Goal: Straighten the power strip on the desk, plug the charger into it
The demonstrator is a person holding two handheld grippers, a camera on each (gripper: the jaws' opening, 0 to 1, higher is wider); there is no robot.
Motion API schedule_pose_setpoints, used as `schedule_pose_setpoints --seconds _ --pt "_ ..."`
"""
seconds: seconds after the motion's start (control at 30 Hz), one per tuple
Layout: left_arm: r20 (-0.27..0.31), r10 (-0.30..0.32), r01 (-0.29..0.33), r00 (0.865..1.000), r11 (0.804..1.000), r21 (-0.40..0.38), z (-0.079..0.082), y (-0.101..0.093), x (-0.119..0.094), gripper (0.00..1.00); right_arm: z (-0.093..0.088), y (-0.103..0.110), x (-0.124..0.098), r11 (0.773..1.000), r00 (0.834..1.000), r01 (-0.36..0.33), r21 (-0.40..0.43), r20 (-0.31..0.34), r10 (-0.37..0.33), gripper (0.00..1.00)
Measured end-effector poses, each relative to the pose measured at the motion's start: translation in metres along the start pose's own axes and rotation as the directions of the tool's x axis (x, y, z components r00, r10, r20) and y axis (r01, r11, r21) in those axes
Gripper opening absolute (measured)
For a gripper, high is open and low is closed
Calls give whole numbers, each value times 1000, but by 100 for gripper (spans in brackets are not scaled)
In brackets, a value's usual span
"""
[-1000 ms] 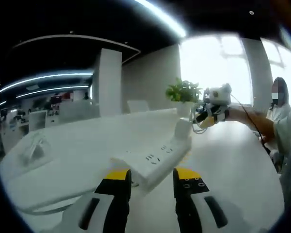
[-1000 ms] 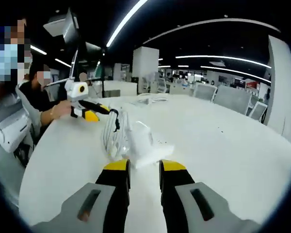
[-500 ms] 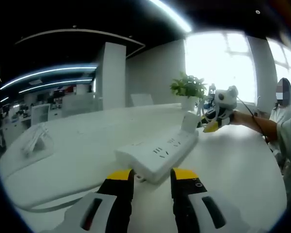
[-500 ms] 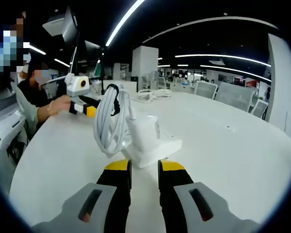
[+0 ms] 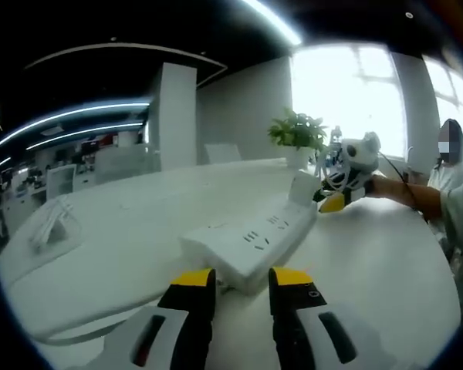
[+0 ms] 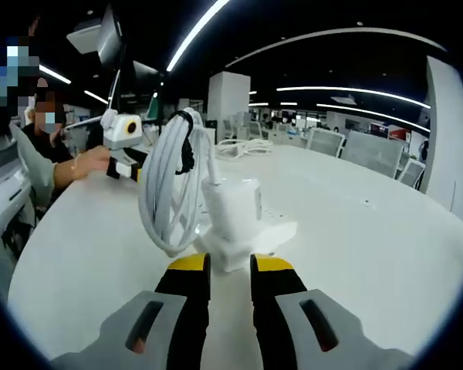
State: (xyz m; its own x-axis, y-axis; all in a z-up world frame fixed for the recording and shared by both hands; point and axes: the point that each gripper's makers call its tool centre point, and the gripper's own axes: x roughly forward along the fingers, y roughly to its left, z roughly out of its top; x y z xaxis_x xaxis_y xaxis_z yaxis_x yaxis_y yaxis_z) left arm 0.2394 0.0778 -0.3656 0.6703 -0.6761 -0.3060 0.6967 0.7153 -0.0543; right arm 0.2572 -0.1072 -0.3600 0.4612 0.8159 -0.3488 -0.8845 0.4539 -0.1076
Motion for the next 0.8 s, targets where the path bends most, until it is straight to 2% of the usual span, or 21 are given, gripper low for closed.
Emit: schedule_pose_setpoints --seconds 0.23,0.43,0.8 --pt "-10 5 -5 1000 1000 11 0 1 4 25 0 0 2 1000 1000 15 0 -2 -15 16" --pt "-37 19 -17 999 998 52 1 0 8 25 0 -1 3 999 999 35 -7 -10 -35 16" --pt "-60 40 -36 997 997 62 4 12 17 26 1 -12 10 997 997 76 3 -14 -76 16"
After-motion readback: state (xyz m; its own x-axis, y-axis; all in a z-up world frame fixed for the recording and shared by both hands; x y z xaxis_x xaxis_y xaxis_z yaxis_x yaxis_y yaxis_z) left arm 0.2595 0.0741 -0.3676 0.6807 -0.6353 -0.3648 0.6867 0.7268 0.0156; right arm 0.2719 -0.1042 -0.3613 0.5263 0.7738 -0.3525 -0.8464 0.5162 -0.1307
